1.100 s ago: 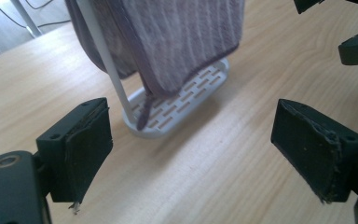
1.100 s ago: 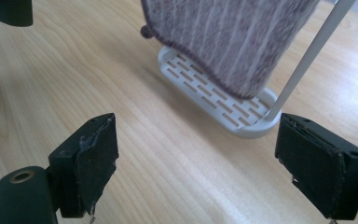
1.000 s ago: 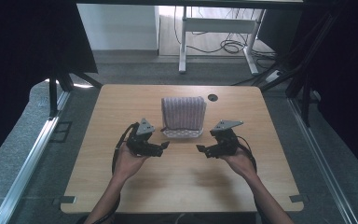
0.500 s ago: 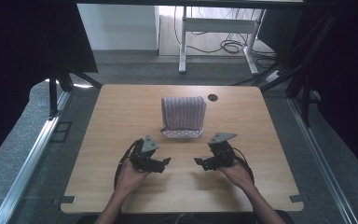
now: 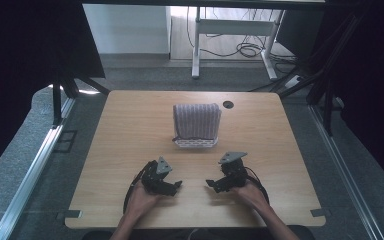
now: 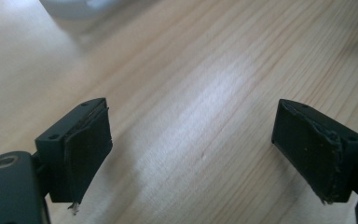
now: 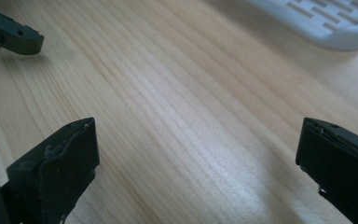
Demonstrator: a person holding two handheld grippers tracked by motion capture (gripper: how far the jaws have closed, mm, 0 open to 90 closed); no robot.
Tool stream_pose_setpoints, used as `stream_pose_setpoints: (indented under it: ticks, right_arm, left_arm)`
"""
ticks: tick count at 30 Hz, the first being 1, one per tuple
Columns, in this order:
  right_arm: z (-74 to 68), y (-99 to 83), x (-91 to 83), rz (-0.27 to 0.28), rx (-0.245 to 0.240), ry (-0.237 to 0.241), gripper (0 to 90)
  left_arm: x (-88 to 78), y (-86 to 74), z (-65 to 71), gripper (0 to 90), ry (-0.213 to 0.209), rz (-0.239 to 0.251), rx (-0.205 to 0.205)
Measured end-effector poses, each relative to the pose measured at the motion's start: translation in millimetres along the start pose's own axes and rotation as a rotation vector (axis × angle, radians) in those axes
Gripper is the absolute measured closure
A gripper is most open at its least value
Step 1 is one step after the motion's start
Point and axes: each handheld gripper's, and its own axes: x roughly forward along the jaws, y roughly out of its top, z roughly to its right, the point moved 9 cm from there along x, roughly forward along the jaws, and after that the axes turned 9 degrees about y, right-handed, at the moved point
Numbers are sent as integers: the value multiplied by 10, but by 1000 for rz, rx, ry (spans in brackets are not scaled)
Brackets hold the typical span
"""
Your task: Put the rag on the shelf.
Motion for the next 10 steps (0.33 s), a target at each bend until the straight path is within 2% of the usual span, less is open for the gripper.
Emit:
stream_pose_setpoints:
  ticks: [1,3,10]
  right_arm:
    - [5,-54,50,-13,-2,-5,0]
    - [10,-70,75,4,-29,-17,0]
    - [10,-74,73,1,-30,-18,0]
  left_arm:
    - [6,-2,-8,113,-3,-4,-12]
    - [15,-9,-16,110,-19,-16,-37]
    - [16,-11,-14,99,-17,-18,-34]
